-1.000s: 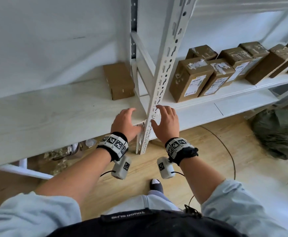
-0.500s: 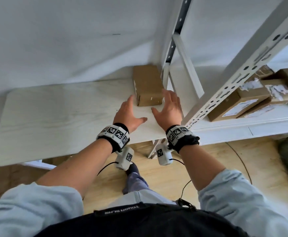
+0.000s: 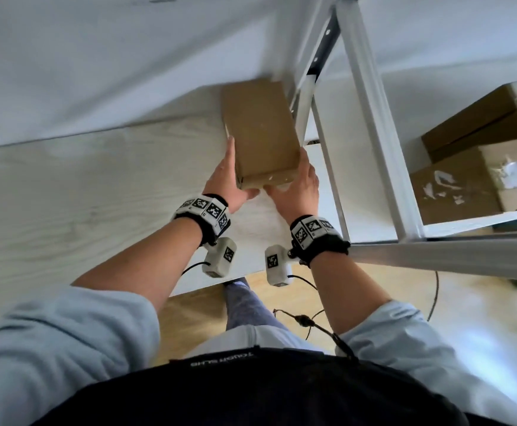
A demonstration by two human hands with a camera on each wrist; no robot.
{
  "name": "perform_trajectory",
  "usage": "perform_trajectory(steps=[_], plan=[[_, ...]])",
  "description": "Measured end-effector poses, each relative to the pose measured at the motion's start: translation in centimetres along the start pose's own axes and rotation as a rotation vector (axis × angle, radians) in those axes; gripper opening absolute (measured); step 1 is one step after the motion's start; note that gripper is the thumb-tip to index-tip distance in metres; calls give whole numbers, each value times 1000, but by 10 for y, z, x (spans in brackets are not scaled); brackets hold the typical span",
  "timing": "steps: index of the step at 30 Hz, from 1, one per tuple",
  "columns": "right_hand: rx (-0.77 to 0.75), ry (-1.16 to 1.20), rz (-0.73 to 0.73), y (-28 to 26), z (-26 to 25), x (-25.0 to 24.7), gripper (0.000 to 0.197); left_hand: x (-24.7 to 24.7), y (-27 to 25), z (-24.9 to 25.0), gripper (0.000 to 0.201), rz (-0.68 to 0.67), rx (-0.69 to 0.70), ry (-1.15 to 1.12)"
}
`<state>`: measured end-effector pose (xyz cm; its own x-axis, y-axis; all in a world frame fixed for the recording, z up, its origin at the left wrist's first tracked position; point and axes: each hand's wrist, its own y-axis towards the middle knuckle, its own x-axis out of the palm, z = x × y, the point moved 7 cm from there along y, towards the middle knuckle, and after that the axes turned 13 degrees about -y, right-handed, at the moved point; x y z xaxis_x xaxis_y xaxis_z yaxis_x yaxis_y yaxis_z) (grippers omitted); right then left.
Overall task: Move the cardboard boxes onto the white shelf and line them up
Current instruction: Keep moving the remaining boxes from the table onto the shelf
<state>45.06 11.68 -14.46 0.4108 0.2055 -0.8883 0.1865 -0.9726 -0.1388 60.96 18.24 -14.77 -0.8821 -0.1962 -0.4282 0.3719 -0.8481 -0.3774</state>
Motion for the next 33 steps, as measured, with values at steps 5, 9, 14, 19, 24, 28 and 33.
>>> perform_trajectory(steps=[5,9,14,19,24,28,33], plan=[[-21,45,50,-2,-5,-8,84,-2,1,-6,113,44,20,-61],[-51,113,132,-12,-18,-29,76,-16,-13,-6,108,126,39,-92],[-107,197,233,-46,-40,-62,65,-41,-57,10,104,209,82,-180],[-177,235,296,-102,-62,-94,62,-60,-123,20,100,323,127,-299],[-277,218,425,-178,-62,-124,47,-65,-208,25,88,418,268,-361],[-275,198,497,-235,-39,-149,44,-54,-273,31,78,450,369,-378],[-228,167,546,-287,1,-181,41,-23,-327,39,73,385,394,-318]])
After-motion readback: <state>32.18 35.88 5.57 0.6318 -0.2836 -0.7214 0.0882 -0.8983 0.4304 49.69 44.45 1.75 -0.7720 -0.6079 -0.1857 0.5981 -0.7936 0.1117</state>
